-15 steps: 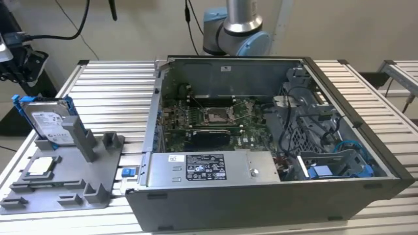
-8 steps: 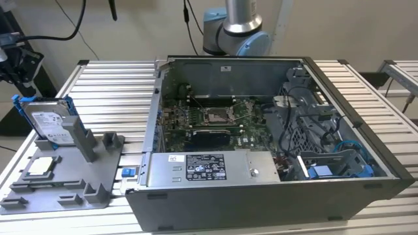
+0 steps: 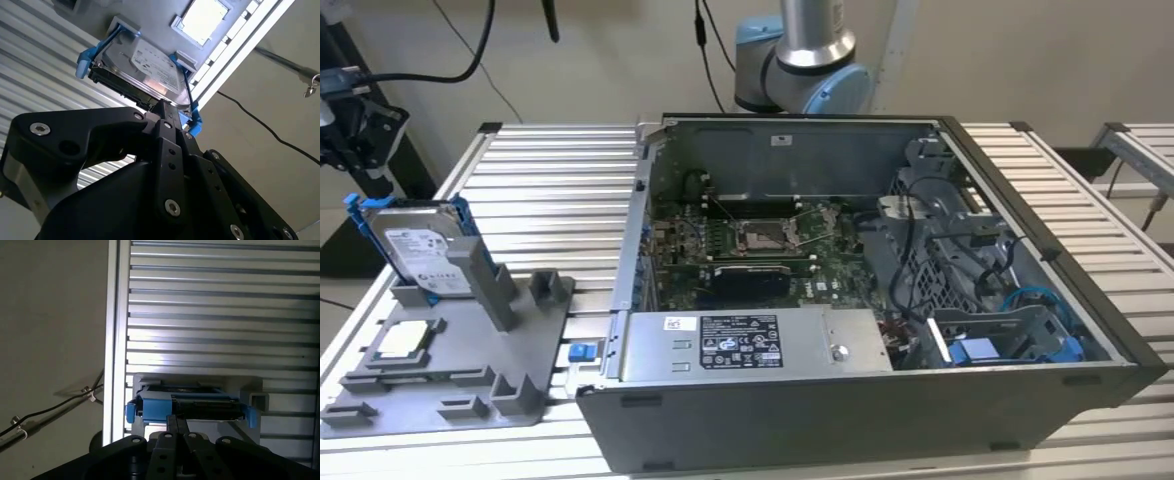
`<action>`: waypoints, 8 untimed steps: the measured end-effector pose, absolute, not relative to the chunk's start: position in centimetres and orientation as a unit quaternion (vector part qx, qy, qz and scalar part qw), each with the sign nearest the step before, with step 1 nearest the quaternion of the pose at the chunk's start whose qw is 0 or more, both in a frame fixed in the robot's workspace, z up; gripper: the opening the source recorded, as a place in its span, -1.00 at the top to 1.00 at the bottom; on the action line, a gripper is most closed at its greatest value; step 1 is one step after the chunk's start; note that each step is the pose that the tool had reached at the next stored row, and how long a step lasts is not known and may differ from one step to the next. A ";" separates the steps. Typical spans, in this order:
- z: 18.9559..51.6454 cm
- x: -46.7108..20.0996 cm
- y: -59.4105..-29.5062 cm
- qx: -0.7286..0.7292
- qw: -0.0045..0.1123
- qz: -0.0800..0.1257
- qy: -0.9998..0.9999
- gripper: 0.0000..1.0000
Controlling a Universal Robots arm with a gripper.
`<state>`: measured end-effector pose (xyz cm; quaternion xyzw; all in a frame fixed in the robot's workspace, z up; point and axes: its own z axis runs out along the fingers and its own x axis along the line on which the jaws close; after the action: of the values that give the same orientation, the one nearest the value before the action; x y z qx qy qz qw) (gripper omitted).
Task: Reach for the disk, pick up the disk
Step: 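Reach for the disk, then pick up the disk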
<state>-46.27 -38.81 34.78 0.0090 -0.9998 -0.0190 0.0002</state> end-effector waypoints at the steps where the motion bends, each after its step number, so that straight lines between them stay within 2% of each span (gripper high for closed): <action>1: 34.8 -46.3 -38.8 0.009 0.000 -0.019 -1.000 1.00; 8: 34.8 -46.3 -38.8 0.015 0.000 -0.019 -1.000 1.00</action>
<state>-46.29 -38.81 34.75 0.0150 -0.9997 -0.0191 0.0002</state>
